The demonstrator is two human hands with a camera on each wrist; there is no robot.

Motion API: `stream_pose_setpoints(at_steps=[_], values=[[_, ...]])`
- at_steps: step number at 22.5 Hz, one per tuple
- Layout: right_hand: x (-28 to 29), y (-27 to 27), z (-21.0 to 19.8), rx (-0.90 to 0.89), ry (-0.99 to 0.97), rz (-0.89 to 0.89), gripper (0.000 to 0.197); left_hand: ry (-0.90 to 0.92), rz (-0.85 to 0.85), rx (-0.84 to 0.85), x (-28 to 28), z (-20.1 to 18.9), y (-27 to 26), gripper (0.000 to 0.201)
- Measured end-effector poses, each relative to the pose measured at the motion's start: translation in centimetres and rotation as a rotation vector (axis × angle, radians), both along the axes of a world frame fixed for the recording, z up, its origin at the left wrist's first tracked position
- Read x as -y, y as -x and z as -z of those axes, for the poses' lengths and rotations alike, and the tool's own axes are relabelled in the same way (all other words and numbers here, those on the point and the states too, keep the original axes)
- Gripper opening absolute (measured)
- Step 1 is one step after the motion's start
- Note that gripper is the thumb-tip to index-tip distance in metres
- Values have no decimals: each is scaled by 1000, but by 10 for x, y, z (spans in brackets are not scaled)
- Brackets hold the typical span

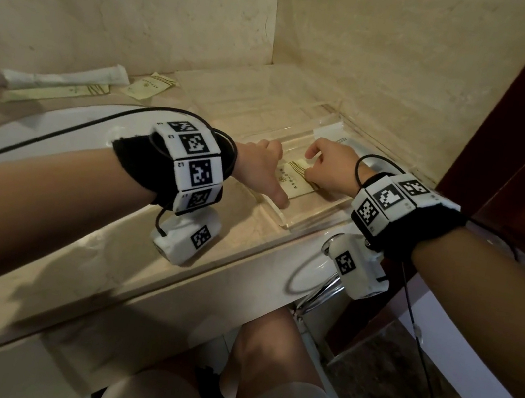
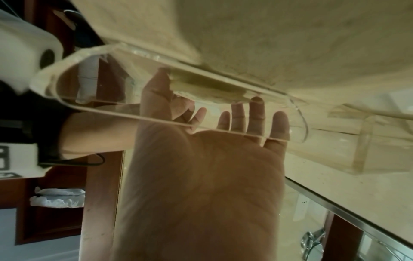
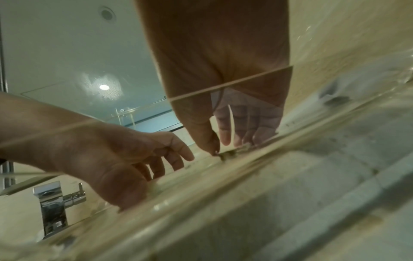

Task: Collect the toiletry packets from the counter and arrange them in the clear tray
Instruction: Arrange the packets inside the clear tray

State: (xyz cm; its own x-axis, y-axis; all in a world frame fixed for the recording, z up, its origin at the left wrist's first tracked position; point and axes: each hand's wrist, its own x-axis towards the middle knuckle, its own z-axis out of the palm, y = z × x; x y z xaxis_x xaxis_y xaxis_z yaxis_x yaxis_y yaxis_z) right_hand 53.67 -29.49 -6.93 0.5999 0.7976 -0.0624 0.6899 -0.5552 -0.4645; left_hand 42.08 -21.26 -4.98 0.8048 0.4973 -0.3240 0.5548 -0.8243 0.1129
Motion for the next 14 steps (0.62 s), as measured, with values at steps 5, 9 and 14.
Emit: stream_pose_setpoints(at_steps=[5, 9, 14], values=[[4, 2, -8, 7, 34, 14, 39, 29, -15, 68, 1, 1, 4, 93], [11, 11, -28, 29, -11, 27, 37, 22, -9, 88, 2, -8, 9, 85], [-2, 38, -72, 54, -123, -36, 33, 82, -99, 246, -10, -39, 27, 69]])
